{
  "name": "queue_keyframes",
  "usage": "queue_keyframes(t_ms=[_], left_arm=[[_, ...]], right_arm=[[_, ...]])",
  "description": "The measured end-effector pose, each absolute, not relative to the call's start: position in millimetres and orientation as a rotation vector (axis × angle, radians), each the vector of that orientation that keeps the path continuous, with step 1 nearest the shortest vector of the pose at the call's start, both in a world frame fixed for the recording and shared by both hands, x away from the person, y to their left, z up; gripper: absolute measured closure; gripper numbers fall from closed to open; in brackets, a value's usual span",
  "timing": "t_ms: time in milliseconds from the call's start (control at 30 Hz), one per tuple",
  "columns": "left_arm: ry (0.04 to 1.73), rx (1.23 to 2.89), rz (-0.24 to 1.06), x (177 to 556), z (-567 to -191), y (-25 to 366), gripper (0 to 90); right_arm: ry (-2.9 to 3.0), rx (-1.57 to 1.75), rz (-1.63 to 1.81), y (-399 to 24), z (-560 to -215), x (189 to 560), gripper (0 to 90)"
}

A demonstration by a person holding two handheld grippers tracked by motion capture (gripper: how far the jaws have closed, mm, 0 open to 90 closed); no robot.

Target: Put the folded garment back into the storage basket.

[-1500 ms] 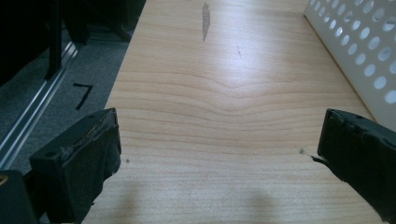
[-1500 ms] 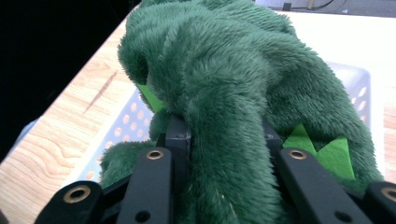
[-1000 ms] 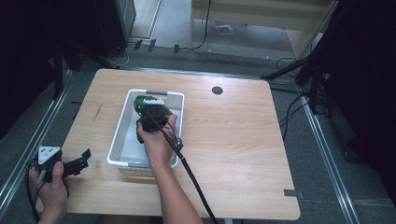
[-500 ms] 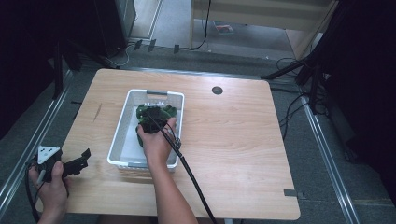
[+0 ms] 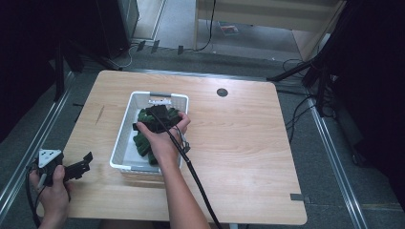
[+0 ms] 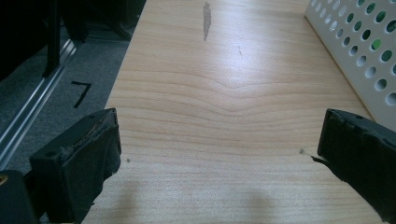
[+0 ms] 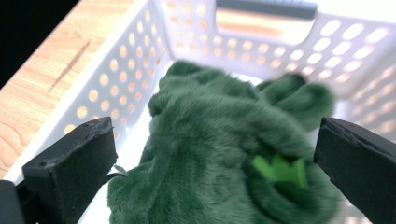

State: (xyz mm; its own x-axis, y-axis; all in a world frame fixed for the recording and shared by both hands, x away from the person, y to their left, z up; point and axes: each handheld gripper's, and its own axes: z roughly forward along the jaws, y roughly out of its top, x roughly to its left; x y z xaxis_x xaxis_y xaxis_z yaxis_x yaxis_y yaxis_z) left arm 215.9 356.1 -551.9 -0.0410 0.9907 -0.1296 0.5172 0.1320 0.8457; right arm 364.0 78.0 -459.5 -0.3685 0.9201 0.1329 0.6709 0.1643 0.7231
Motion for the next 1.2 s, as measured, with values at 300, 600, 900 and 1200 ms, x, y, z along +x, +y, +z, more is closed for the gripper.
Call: queue_keyframes(t_ms=[300,600,900,1200], left_arm=[[1.662,1.486,0.802,215.5,-551.8,355.4,0.6],[1.661,1.486,0.802,215.6,-551.8,355.4,0.6],[1.662,1.484,0.807,215.6,-551.8,354.6,0.6],[1.661,1.484,0.805,215.5,-551.9,354.4,0.6]], right_arm=[[2.042,1.523,1.081,43.3,-431.1,354.9,0.0],[1.986,1.523,1.079,7.7,-422.9,348.9,0.0],[1.940,1.552,1.069,-26.8,-424.9,346.2,0.0],[1.886,1.590,1.062,-63.0,-428.6,340.7,0.0]])
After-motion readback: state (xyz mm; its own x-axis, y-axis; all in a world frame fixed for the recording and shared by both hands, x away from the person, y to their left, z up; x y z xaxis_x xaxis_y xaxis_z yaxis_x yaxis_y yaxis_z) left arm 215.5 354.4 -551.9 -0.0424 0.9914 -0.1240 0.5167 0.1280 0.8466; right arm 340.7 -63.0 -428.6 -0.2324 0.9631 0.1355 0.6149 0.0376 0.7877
